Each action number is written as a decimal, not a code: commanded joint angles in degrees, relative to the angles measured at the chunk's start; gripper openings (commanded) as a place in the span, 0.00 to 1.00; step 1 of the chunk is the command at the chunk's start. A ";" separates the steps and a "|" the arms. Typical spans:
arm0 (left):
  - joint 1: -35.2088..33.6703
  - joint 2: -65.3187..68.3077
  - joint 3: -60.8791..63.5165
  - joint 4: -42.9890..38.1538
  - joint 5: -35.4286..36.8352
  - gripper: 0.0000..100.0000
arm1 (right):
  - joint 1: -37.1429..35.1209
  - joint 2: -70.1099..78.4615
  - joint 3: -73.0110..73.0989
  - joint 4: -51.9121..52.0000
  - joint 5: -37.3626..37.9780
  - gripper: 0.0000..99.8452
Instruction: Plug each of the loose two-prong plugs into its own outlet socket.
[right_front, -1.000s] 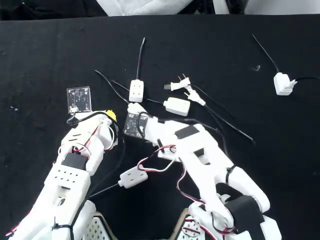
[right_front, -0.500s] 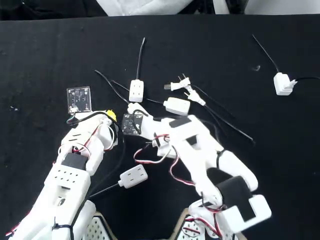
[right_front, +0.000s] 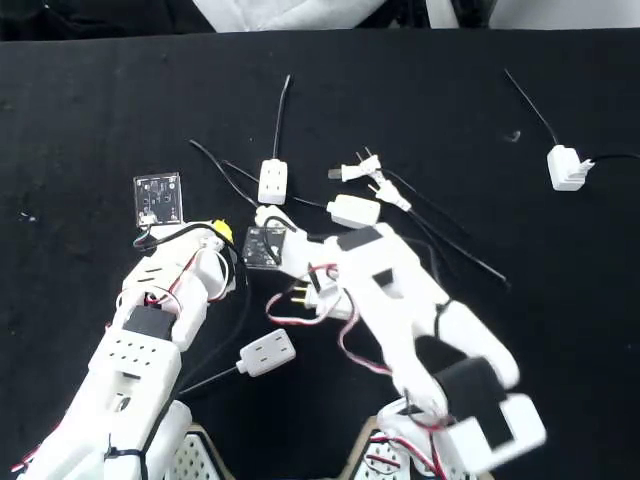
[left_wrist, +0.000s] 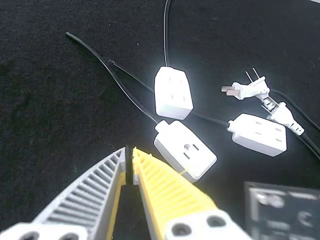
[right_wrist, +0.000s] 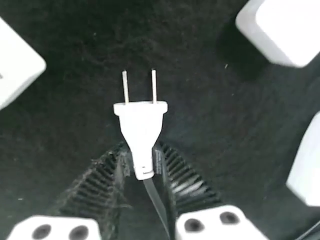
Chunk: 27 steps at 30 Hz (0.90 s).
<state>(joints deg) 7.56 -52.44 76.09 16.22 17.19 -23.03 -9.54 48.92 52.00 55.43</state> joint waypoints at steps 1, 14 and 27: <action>0.31 -0.53 -1.10 -0.70 -0.26 0.03 | -0.18 -11.30 5.14 -2.55 -5.89 0.01; 0.31 -0.53 -2.68 -0.53 -0.26 0.03 | 2.46 -52.35 15.52 -4.40 -13.45 0.01; 1.98 -0.53 -19.74 26.29 -3.87 0.03 | 2.55 -61.05 30.02 -20.48 -23.47 0.01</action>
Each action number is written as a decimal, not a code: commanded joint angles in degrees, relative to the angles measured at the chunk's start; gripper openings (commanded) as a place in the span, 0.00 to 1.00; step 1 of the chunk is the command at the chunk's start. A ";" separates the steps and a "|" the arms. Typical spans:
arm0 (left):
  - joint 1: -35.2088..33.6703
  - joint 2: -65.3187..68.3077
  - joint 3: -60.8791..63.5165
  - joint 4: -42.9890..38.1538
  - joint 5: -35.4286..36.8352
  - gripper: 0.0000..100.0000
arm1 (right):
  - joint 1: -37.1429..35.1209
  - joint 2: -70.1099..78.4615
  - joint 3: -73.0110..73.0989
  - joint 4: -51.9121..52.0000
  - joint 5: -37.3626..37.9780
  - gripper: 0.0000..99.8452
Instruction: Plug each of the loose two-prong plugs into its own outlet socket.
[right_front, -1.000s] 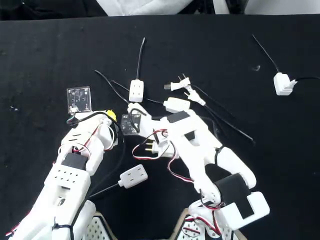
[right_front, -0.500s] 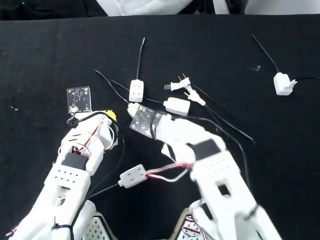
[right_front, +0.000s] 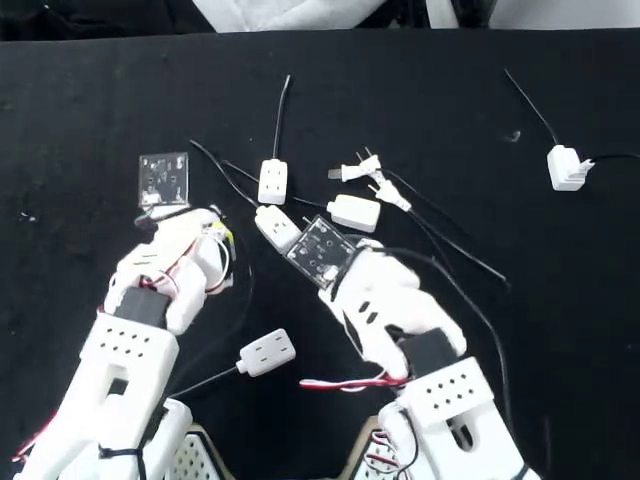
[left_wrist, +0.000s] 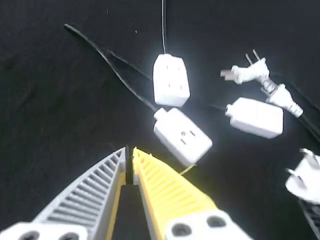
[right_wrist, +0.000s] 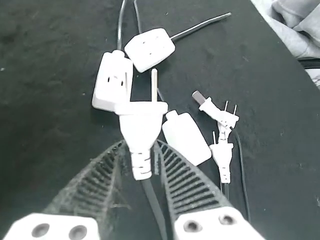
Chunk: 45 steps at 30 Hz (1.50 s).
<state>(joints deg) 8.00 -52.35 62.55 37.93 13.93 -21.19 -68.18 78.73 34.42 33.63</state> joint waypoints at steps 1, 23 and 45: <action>2.68 -0.62 -6.90 5.63 -0.62 0.03 | 0.70 -3.03 0.48 -3.08 -2.37 0.01; 18.33 -0.62 -10.07 -1.67 -1.49 0.03 | -1.41 -6.90 3.82 -2.64 -3.96 0.01; 20.97 0.00 -2.77 -8.53 -11.25 0.03 | -2.37 -7.08 3.91 -2.64 -4.04 0.01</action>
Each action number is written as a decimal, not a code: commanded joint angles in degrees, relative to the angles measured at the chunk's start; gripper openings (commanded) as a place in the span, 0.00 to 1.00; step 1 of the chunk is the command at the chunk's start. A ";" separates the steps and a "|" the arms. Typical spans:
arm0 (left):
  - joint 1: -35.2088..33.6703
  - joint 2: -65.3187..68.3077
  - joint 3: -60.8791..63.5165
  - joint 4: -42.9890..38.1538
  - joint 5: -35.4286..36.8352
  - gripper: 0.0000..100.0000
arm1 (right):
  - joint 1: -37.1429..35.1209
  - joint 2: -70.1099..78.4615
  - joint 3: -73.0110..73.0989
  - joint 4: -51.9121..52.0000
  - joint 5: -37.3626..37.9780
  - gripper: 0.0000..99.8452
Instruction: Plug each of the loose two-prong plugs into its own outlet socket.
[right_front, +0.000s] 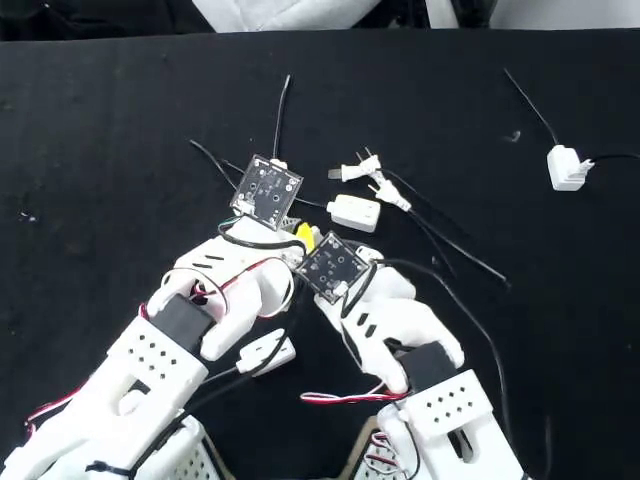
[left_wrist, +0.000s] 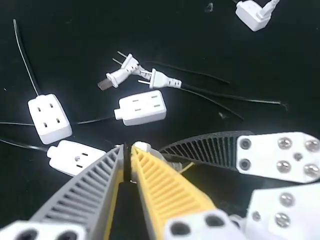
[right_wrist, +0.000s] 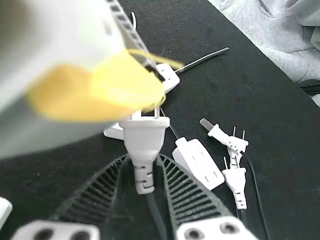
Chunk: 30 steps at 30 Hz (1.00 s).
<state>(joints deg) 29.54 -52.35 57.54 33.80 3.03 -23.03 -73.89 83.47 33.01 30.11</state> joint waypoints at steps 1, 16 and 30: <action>-0.66 0.00 3.74 -6.42 -0.35 0.03 | -0.62 -1.36 -0.84 -1.23 -0.53 0.01; -0.75 0.00 6.64 -10.46 4.13 0.03 | -0.44 -1.36 -2.42 -1.23 -4.04 0.01; -3.47 0.09 6.99 -10.46 4.66 0.03 | -0.35 -1.45 -2.68 -1.23 -4.13 0.01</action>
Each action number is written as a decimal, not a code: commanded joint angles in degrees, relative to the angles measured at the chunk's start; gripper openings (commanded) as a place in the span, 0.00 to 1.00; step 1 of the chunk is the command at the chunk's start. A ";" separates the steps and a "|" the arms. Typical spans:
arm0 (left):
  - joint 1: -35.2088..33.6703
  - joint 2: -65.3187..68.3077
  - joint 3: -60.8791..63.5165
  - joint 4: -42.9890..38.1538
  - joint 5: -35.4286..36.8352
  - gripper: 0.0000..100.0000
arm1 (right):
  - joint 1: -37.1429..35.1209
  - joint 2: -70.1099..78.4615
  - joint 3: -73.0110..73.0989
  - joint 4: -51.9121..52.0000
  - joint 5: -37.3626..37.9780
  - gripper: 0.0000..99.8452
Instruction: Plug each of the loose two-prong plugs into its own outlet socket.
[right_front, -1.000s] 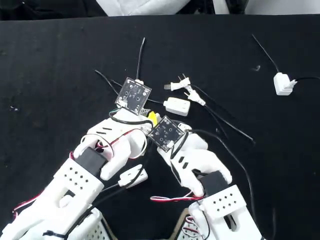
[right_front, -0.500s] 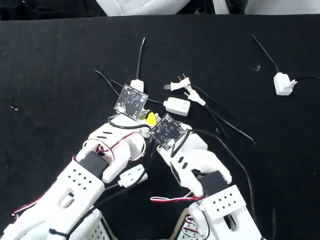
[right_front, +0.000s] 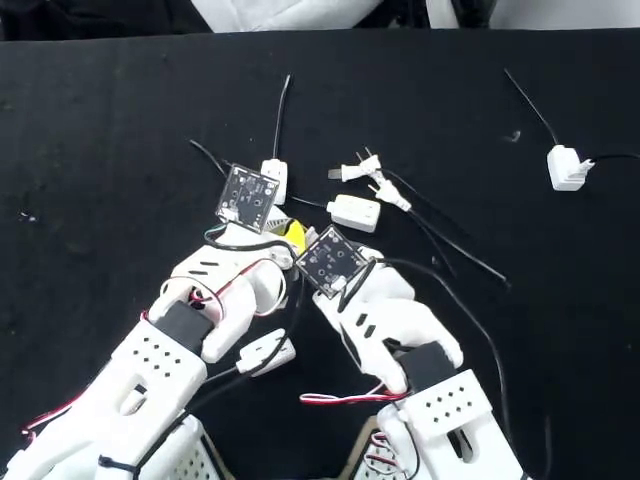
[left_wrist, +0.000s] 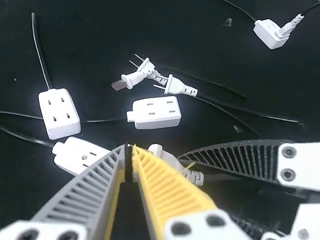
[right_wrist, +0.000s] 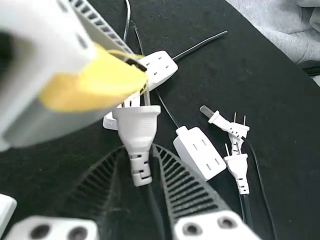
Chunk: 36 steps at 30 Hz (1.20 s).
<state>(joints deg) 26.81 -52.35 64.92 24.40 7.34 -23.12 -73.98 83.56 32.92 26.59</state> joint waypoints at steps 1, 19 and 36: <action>-0.75 0.09 -0.40 -1.05 0.35 0.03 | -0.26 -1.63 -2.77 -1.14 -0.62 0.01; -0.22 0.00 0.48 -0.70 0.35 0.03 | -0.35 -23.52 1.89 7.38 -2.55 0.01; -8.66 -0.44 -8.31 -1.49 11.69 0.03 | -0.44 -23.52 2.95 7.38 -2.46 0.01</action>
<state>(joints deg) 18.81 -52.26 61.32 23.87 17.45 -23.03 -96.40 86.81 40.22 24.57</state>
